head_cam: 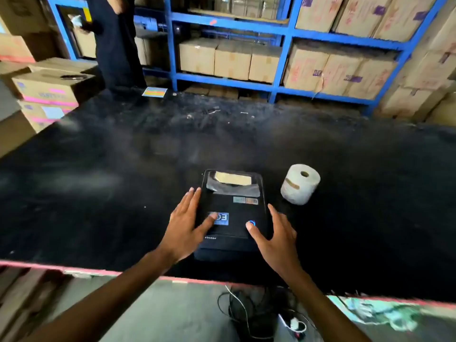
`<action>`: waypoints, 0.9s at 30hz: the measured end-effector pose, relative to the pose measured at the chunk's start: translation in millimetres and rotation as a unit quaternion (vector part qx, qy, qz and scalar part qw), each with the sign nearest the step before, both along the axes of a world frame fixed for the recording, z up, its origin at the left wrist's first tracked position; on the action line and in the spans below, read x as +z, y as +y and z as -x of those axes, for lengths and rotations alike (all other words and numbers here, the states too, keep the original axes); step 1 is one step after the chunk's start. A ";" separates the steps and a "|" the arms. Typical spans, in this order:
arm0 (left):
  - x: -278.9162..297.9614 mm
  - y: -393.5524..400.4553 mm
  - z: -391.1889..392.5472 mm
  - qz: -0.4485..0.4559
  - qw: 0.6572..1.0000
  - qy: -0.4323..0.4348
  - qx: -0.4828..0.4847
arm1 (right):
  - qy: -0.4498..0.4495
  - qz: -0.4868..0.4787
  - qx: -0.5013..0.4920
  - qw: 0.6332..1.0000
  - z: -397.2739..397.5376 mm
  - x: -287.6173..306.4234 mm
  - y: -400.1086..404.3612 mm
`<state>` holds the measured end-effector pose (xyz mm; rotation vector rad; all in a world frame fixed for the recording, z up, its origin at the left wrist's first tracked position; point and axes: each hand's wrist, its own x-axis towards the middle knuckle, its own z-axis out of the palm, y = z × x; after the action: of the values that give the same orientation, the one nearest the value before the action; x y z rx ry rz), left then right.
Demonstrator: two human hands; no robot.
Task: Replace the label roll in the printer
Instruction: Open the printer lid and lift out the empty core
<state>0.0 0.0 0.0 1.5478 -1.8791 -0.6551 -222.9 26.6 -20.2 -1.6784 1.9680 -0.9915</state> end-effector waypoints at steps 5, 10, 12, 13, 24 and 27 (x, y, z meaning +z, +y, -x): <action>-23.6 15.6 7.3 -0.149 0.968 0.195 0.042 | -0.193 0.007 -0.051 0.980 -9.8 -21.8 10.0; -33.8 14.3 9.6 -0.163 0.947 0.273 0.053 | -0.182 0.017 -0.048 0.982 -13.7 -31.0 16.5; -36.6 16.5 11.2 -0.164 0.942 0.291 0.044 | -0.174 0.015 -0.052 0.983 -13.4 -32.2 18.3; -38.7 16.4 11.5 -0.166 0.939 0.299 0.041 | -0.164 0.023 -0.055 0.985 -12.5 -32.7 18.0; -42.3 17.6 4.9 -0.231 0.890 0.390 0.058 | -0.055 0.059 -0.035 0.996 5.9 -9.6 -3.1; -48.2 10.9 -1.8 -0.231 0.892 0.380 0.077 | -0.065 0.066 -0.068 0.993 10.2 23.6 -34.4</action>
<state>1.8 10.9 -48.2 1.3820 -1.0384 -1.4588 -233.2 -7.8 3.4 -1.5193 1.9910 -1.2737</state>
